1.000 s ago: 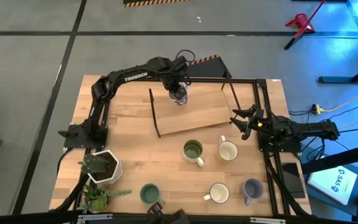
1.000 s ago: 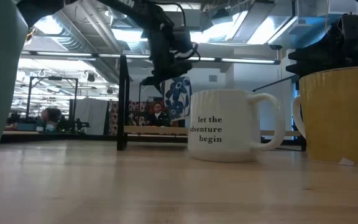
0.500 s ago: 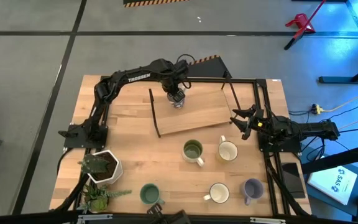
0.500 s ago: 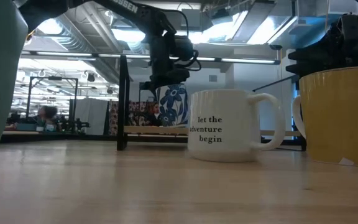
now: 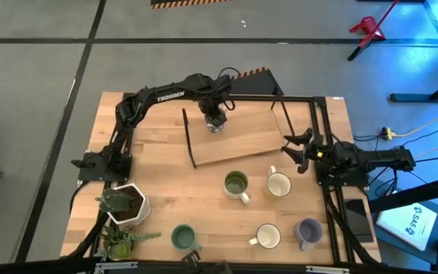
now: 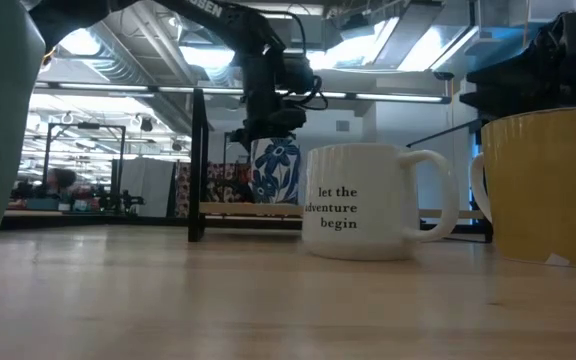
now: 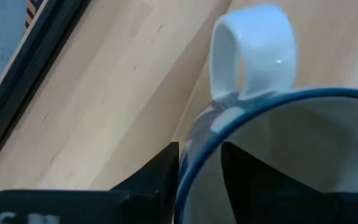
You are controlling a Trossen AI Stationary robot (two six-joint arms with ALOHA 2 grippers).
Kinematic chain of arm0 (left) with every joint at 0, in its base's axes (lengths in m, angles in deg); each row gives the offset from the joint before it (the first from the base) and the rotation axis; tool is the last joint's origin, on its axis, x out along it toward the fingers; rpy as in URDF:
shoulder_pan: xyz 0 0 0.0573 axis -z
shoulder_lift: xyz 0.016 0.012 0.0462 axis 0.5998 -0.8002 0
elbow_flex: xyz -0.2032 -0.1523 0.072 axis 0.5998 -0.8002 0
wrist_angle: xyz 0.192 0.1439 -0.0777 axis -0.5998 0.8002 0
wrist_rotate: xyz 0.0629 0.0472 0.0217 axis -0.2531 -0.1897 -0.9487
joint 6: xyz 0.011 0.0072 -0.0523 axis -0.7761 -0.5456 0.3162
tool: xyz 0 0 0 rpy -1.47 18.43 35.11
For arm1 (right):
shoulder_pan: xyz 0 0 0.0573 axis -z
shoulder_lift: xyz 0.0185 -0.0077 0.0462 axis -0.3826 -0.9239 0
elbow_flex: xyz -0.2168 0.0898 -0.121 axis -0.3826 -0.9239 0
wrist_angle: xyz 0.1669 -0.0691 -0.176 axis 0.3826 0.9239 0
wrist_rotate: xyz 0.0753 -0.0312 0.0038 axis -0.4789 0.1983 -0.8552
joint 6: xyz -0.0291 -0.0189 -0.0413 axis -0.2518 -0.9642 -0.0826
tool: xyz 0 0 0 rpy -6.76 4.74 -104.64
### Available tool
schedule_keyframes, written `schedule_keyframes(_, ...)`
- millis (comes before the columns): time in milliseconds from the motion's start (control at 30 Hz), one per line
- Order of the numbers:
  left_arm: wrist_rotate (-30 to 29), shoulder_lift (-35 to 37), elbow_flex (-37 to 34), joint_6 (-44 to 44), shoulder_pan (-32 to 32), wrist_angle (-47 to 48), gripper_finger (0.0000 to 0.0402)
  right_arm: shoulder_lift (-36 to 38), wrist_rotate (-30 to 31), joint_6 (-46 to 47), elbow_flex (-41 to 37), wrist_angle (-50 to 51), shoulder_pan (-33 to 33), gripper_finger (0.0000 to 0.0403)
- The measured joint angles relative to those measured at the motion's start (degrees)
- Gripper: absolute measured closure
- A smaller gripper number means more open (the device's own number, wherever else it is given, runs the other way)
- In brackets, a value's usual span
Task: Place coffee mugs
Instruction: Put the top blue patterned mug on the shelf
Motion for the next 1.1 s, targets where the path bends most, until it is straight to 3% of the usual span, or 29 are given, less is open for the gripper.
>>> schedule_keyframes(167,-0.87,-0.02,5.14,-0.85,1.09,1.58,0.0274,-1.44,-0.99,-6.79,5.45,2.48,-0.01,0.018)
schedule_keyframes(367,-3.53,0.05,13.62,-2.6,2.2,4.17,0.0272,-9.36,3.82,-16.42,17.97,12.08,0.0,0.018)
schedule_keyframes(600,-3.71,0.32,25.64,-1.7,3.11,10.19,0.0272,-30.25,5.38,-26.98,35.67,20.62,0.0,0.018)
schedule_keyframes(733,-2.39,7.2,22.73,1.11,3.96,8.33,0.0272,-45.98,4.99,-32.44,45.92,24.91,0.68,0.018)
schedule_keyframes(967,-3.19,17.99,22.75,2.78,5.18,7.38,0.0272,-70.05,-14.03,-42.66,61.53,27.85,10.1,0.018)
schedule_keyframes(1100,-5.01,22.96,22.79,2.78,6.49,6.62,0.0272,-80.9,-18.02,-49.84,69.89,29.17,14.64,0.018)
